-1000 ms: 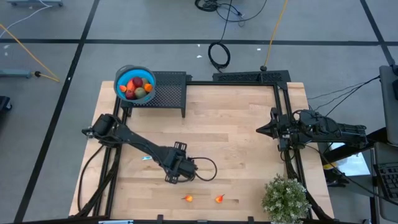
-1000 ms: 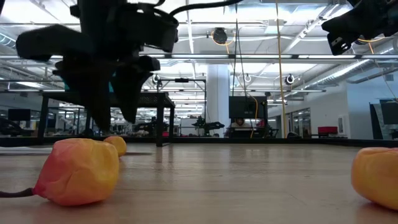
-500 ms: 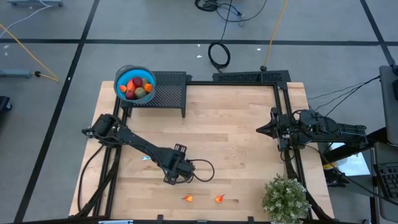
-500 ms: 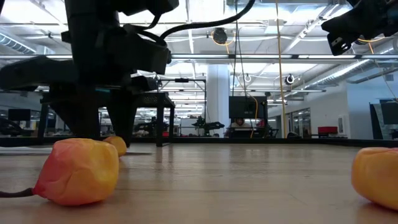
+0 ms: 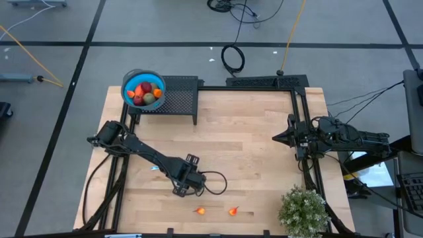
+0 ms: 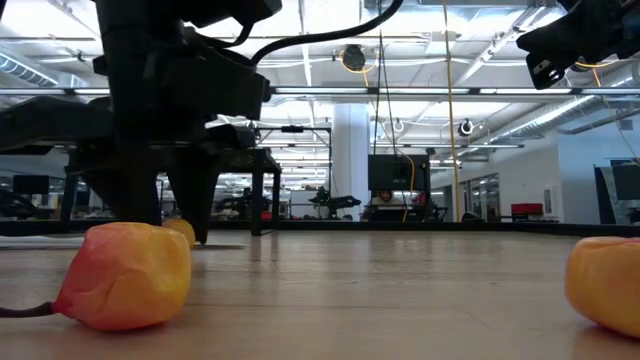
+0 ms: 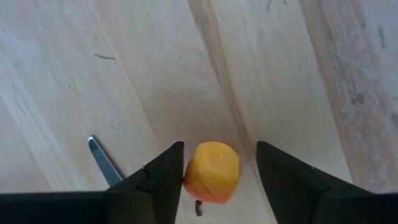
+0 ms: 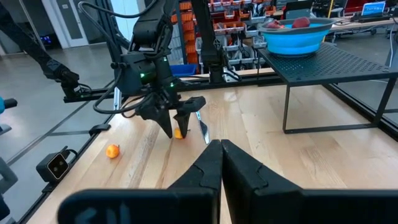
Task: Pick & Place Fruit
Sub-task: Put the peach into the blue strainer bowl on the shelf
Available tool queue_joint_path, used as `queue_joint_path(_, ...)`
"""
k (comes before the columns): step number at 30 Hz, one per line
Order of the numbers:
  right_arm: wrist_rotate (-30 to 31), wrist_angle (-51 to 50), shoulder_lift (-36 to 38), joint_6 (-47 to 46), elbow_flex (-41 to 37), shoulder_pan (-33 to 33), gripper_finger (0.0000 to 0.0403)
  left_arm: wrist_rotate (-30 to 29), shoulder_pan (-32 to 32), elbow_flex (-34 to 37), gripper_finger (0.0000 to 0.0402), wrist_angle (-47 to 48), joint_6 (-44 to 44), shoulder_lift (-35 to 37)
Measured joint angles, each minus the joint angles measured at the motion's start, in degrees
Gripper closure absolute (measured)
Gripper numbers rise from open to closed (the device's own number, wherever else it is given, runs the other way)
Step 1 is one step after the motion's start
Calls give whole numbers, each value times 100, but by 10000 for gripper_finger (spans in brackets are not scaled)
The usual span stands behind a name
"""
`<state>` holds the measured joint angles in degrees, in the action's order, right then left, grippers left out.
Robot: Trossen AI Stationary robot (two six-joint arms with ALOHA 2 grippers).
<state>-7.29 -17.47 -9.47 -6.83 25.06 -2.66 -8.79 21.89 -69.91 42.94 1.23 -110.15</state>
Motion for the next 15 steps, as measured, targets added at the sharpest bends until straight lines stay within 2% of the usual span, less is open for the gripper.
queue_joint_path(8,0,0,0,0,0,0,403,67,4,4,267,17,0,-7)
queue_joint_path(15,0,0,-2,0,0,0,403,-171,-35,-267,278,331,-368,134)
